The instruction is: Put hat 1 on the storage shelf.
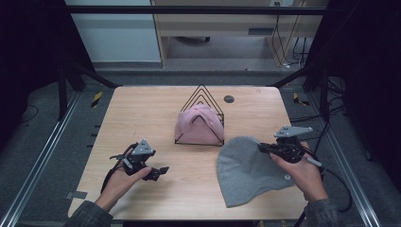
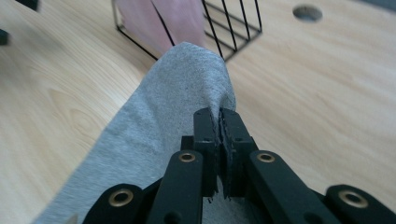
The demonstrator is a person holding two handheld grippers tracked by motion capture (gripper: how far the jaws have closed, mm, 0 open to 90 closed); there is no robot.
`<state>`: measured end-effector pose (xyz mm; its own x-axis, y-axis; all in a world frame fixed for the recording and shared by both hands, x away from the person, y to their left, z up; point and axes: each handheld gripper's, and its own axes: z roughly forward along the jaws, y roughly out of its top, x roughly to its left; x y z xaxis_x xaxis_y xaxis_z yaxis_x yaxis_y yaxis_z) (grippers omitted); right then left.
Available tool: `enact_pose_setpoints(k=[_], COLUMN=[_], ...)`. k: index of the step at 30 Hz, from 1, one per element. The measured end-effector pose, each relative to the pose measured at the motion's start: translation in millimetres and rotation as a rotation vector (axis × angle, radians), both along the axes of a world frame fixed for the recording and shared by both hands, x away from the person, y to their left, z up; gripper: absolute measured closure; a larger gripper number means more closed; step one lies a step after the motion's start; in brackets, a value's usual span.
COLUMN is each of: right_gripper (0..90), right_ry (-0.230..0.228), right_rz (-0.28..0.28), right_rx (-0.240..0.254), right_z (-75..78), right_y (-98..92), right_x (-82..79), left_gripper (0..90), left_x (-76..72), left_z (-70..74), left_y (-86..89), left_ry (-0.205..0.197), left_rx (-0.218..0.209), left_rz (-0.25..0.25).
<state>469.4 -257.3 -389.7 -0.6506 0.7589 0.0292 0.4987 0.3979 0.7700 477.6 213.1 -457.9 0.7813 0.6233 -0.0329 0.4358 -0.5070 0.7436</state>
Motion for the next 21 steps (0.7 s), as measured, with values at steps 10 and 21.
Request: enact_pose_setpoints(k=[10, 21], right_gripper=[87.0, 87.0], right_ry=[-0.105, -0.196], right_rz=[0.100, 0.212], right_rx=[0.051, 0.030], right_z=[46.7, 83.9], right_y=[27.1, 70.7], right_x=[-18.6, -21.7], left_gripper=[12.4, 12.9], left_x=[-1.8, -4.4], left_z=[2.0, 5.9], left_y=[-2.8, -7.7], left_ry=[0.000, 0.003], left_rx=[-0.034, -0.104], left_rz=[-0.027, -0.085])
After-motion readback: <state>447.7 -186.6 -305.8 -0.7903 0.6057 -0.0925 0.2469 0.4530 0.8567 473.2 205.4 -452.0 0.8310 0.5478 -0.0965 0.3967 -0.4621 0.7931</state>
